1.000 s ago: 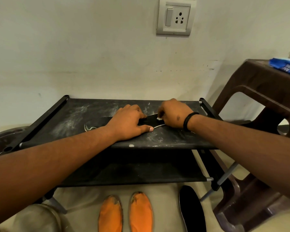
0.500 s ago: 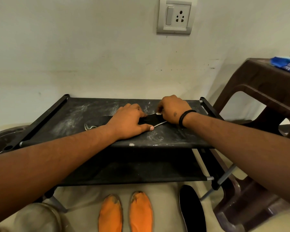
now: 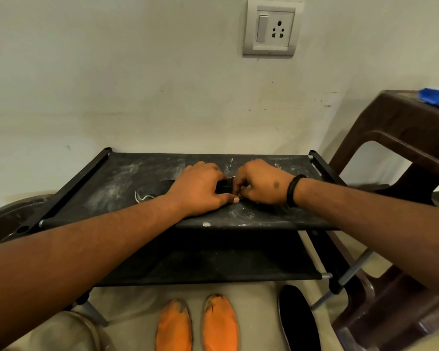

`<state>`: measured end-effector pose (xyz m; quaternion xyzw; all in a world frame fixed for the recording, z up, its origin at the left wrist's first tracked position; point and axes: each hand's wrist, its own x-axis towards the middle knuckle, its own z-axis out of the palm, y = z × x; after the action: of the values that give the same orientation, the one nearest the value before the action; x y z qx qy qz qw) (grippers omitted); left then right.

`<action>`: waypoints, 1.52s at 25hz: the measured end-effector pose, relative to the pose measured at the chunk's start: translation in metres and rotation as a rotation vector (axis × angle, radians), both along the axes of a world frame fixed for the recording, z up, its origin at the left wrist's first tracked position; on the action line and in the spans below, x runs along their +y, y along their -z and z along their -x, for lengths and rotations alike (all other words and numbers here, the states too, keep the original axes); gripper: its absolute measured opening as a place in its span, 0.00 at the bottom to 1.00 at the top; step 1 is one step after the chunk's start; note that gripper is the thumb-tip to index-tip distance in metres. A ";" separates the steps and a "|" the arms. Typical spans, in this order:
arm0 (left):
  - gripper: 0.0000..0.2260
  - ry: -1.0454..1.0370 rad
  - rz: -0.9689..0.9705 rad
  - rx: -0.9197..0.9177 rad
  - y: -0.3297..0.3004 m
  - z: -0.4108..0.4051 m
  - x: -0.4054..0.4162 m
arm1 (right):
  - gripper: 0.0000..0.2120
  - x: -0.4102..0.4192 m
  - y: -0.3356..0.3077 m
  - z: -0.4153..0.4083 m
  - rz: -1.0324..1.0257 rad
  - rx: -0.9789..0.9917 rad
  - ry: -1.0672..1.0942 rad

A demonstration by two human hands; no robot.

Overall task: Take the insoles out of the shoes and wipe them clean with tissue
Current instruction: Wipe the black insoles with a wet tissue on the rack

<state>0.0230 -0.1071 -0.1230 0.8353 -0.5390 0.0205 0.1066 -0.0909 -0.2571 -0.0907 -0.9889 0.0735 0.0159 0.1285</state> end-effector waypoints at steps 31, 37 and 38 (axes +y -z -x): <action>0.36 0.123 0.170 0.229 0.004 -0.023 0.021 | 0.04 0.003 0.011 -0.024 -0.014 -0.114 0.134; 0.36 0.117 0.153 0.210 0.004 -0.023 0.019 | 0.04 0.003 0.004 -0.023 0.113 -0.076 0.155; 0.36 0.120 0.151 0.207 0.004 -0.023 0.020 | 0.05 0.005 0.004 -0.020 0.053 -0.042 0.103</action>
<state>0.0455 -0.0876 -0.1266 0.7888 -0.5710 -0.0315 0.2254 -0.0713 -0.2517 -0.0950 -0.9870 0.1218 -0.0133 0.1043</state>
